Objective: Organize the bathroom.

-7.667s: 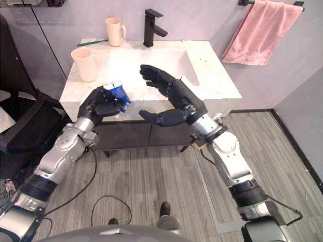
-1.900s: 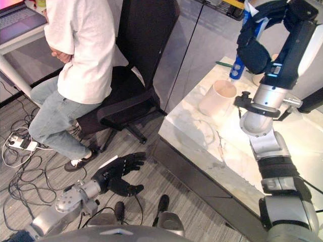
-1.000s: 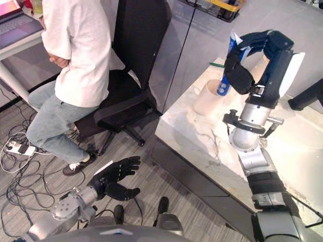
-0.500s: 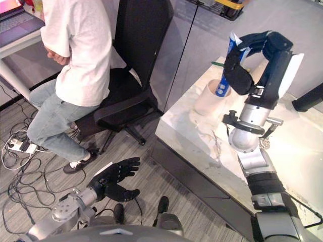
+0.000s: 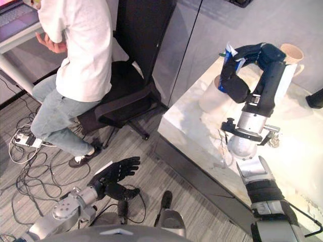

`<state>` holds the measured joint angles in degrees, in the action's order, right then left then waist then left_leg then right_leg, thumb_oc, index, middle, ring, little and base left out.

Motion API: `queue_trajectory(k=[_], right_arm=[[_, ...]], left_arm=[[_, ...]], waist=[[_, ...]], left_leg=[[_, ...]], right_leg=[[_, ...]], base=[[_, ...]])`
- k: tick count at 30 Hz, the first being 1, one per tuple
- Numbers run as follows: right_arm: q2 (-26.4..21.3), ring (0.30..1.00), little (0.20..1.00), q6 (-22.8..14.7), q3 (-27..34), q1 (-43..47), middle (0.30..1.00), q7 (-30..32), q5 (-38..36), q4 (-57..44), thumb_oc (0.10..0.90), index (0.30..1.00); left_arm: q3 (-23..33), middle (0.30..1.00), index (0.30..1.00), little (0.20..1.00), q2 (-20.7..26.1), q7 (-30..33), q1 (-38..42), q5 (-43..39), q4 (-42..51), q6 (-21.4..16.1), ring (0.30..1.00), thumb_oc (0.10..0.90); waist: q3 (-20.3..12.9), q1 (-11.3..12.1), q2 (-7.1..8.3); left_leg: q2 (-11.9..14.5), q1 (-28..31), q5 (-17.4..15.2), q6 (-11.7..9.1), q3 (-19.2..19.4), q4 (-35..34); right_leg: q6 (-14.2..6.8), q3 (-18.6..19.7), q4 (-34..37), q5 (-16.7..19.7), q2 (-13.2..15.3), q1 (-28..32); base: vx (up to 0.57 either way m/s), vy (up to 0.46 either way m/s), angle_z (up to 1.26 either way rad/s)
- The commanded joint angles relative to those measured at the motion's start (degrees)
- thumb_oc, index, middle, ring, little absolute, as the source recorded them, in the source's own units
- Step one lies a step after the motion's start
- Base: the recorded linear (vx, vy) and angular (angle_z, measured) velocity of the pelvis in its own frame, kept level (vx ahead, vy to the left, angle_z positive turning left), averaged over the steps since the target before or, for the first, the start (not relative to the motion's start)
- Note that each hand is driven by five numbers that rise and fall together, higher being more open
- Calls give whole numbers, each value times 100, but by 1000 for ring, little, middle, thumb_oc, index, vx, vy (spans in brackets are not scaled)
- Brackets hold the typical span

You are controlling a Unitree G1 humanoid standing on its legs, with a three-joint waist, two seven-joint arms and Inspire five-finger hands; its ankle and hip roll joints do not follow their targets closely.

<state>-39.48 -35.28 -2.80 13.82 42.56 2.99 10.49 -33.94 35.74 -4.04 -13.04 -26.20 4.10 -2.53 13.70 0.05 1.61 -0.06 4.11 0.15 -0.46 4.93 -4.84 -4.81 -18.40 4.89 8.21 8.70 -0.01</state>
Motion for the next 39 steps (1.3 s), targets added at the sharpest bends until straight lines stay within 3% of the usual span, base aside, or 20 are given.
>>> queue_trajectory(k=[1, 17, 23, 31, 37, 39], right_arm=[[-281, 900, 900, -261, 574, 594, 900, -19, -251, -499, 800, 900], [-78, 900, 900, 140, 556, 352, 900, -71, -346, -549, 800, 900], [20, 900, 900, 108, 593, 323, 900, -7, -406, -668, 800, 900], [275, 900, 900, 145, 971, 78, 900, 279, -1182, -1466, 800, 900], [388, 900, 900, 263, 1484, -428, 900, 1223, -663, -2421, 800, 900], [389, 900, 900, 295, 1736, -618, 900, 1836, -470, -2640, 800, 900]], left_arm=[[-146, 900, 900, 900, -191, -98, 456, -9, 585, -457, 900, 800], [-158, 900, 900, 900, -271, 245, 480, 26, 563, -509, 900, 800], [-86, 900, 900, 900, -305, 602, 491, 181, 508, -570, 900, 800], [189, 900, 900, 900, -329, 925, 640, 426, 343, -620, 900, 800], [270, 900, 900, 900, -294, 817, 778, 717, 198, -879, 900, 800], [230, 900, 900, 900, -253, 520, 898, 561, 171, -899, 900, 800]], waist=[[-240, -7, -176], [-353, -88, -166], [-375, -77, -120], [-338, -204, -22], [-293, -446, 38], [-306, -594, -26]], left_leg=[[516, -19, -546, -254, 533, 643], [215, 164, -654, -127, 528, 513], [54, 246, -659, -45, 437, 337], [-139, 391, -636, 109, 380, 49], [-204, 393, -670, 148, 607, -16], [-180, 297, -594, 197, 682, -16]], right_leg=[[-391, 32, -588, -1086, -408, 8], [-526, 159, -481, -964, -257, 124], [-635, 246, -440, -837, -181, 85], [-898, 419, -656, -530, 4, -266], [-1018, 429, -913, 53, 199, -614], [-998, 625, -1209, -60, 60, -681]], base=[[-27, 33, 2], [-51, 97, -4], [-142, 151, -3], [-193, 164, -7], [-195, 100, -8], [-266, 103, -25]])
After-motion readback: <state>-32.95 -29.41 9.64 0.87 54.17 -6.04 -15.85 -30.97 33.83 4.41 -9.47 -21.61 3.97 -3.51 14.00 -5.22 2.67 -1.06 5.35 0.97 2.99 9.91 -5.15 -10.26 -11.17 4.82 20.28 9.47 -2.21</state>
